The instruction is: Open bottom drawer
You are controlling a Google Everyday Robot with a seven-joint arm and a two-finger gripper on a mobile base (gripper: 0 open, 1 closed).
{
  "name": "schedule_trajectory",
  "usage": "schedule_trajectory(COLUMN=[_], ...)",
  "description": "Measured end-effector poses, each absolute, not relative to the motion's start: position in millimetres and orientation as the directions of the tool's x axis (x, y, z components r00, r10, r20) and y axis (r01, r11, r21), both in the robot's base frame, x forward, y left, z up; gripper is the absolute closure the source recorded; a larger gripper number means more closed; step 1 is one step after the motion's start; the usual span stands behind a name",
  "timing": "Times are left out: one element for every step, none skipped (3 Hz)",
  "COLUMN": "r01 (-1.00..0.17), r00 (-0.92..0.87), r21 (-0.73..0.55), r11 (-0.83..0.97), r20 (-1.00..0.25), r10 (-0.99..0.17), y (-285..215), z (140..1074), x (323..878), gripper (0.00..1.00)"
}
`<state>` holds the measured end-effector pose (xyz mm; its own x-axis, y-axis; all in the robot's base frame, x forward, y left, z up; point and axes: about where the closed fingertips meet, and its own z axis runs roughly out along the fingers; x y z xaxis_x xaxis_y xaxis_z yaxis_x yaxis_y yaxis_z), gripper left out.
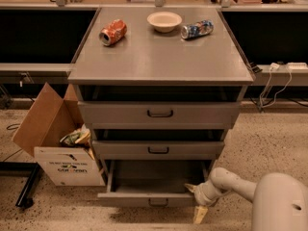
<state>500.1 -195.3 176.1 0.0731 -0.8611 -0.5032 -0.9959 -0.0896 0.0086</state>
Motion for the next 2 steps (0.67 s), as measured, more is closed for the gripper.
schedule_trajectory(r01=[-0.992,-0.991], r00=[0.077,0.078], r21=[0.046,0.057], r11=[-0.114,-0.121], r20=[-0.491,-0.49], r10=[-0.868,-0.868], y=[-196.3,-197.7], z=[163.4,162.5], x=[478.7,473.2], gripper=[0.17,0.35])
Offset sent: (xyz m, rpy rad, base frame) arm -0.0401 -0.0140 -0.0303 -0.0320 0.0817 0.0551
